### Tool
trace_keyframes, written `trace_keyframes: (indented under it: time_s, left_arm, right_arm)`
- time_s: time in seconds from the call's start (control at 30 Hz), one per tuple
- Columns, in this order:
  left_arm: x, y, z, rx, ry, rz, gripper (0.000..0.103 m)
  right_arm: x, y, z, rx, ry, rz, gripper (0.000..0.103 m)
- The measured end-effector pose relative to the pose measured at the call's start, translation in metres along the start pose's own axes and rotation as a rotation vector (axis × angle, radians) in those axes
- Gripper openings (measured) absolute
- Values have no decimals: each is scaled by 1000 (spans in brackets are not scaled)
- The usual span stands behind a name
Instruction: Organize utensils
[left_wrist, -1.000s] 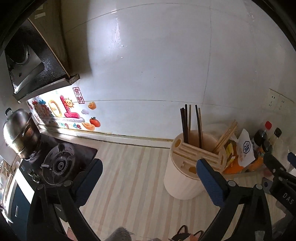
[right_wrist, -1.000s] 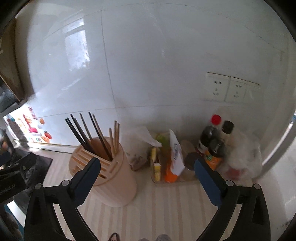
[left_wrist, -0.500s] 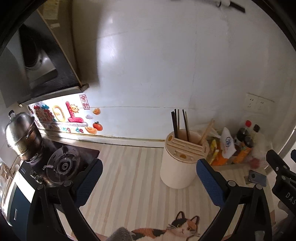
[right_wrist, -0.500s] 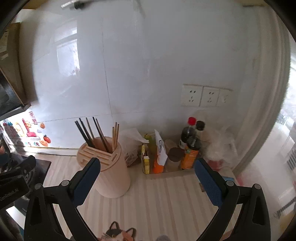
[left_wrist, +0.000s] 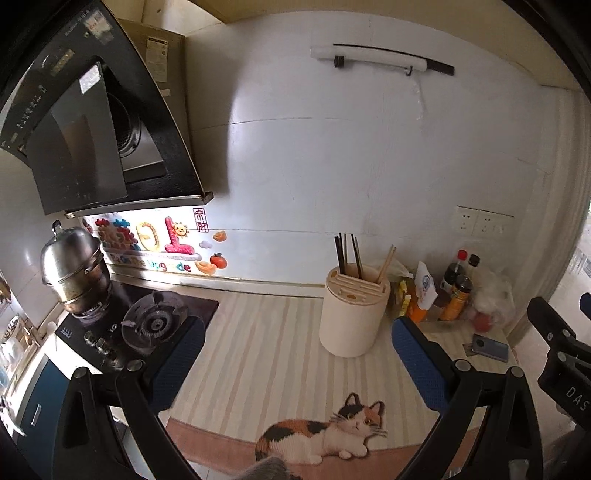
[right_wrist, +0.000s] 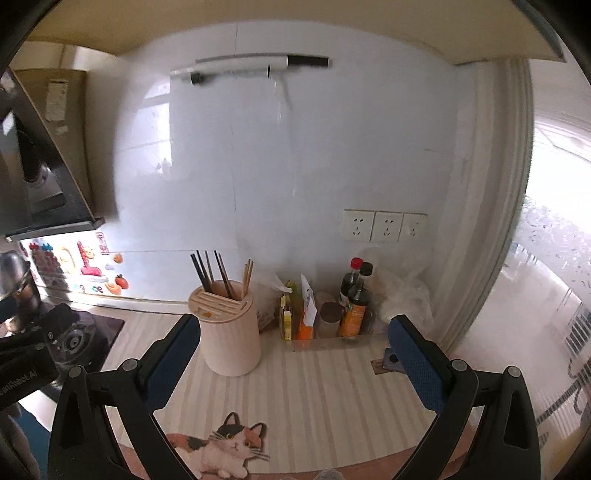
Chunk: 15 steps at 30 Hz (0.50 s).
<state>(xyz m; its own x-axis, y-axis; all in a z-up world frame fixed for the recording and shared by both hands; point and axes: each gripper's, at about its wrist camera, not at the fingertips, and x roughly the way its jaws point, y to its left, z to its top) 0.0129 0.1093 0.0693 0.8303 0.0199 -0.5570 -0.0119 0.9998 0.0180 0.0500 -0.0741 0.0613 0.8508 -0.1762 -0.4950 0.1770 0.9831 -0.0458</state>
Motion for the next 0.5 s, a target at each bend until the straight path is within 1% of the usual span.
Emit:
trace_keyframes:
  time_s: [0.17, 0.3, 0.5]
  left_arm:
    - [-24, -6, -13, -2, 2, -1, 103]
    - [-38, -8, -23, 5, 1, 6, 103]
    - [-49, -7, -32, -2, 4, 24, 103]
  right_arm:
    - [-37, -7, -6, -6, -18, 15, 103]
    - [-55, -13, -13, -4, -11, 24, 103]
    - [-67, -18, -22, 5, -6, 27, 103]
